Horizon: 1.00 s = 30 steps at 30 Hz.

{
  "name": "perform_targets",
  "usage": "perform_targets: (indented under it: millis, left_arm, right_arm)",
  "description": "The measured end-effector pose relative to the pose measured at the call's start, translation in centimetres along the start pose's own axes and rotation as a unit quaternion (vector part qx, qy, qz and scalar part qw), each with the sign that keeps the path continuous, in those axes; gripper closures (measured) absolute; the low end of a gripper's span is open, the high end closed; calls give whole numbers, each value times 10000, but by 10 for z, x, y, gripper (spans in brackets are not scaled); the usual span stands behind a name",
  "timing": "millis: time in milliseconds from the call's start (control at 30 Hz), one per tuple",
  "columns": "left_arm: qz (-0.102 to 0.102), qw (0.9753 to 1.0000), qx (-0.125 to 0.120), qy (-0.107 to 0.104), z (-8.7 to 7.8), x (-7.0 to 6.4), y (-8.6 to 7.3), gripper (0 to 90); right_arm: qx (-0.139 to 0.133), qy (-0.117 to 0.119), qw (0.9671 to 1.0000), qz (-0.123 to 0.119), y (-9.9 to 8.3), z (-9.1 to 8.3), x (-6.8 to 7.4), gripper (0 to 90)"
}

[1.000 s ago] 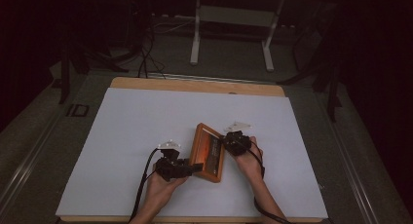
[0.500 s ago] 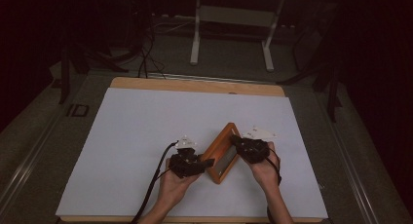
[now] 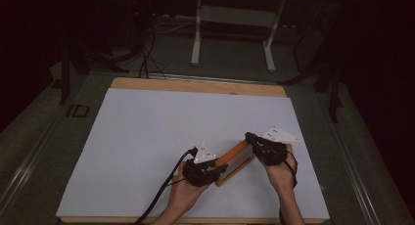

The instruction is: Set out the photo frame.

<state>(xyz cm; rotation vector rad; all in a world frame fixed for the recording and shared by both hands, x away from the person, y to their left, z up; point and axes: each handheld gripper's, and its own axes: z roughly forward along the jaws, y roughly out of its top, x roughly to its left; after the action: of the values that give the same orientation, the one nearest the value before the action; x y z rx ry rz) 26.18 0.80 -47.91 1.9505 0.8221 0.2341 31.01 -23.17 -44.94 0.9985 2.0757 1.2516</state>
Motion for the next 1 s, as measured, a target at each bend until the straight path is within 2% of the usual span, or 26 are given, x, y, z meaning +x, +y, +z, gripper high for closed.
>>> perform_targets:
  millis: [100, 133, 167, 200, 233, 267, 400, 533, 633, 700, 800, 933, 1000]
  left_arm:
    - [-89, 9999, -80, -93, 0, 3, -2, 682]
    - [-115, 9997, -122, -151, 1, 4, -4, 656]
    - [-154, 9996, -119, -187, 2, 5, -7, 656]
    - [-213, 9995, -27, -233, 7, 6, -15, 598]
    - [-213, 9995, -27, -233, 7, 6, -15, 584]
    - [-273, 9993, -14, -254, 11, 8, -23, 568]
    - [-327, 9991, 31, -285, 17, 8, -34, 557]
    - [-176, 9994, 96, -274, 25, 6, -41, 572]
    - [-160, 9995, 94, -240, 28, 5, -42, 624]
    - [-122, 9995, 78, -266, 28, 5, -42, 663]
    - [146, 9998, 132, -73, 27, 2, -40, 687]
    - [161, 9997, 179, -92, 25, 4, -37, 691]
    - [231, 9995, 208, -78, 21, 4, -33, 692]
  right_arm:
    - [43, -61, 10000, -64, 0, -3, 0, 895]
    - [-10, -87, 9999, -66, -2, -4, 0, 898]
    - [-10, -87, 9999, -66, -2, -4, 0, 898]
    - [-44, -70, 10000, -40, -3, -6, 0, 898]
    - [-44, -70, 10000, -40, -3, -6, 0, 898]
    - [-18, -72, 10000, -42, -3, -7, 0, 898]
    - [-44, -67, 10000, -49, -5, -8, -1, 898]
    - [-58, -83, 9999, -44, -5, -8, 0, 899]
    - [-54, -68, 9999, -51, -4, -8, 0, 899]
    - [-47, -70, 9999, -65, -4, -8, 0, 899]
    - [-32, -97, 9999, -104, -4, -8, 1, 899]
    - [-7, -123, 9998, -170, -4, -10, 0, 898]
    - [-20, -138, 9997, -180, -4, -12, -1, 898]
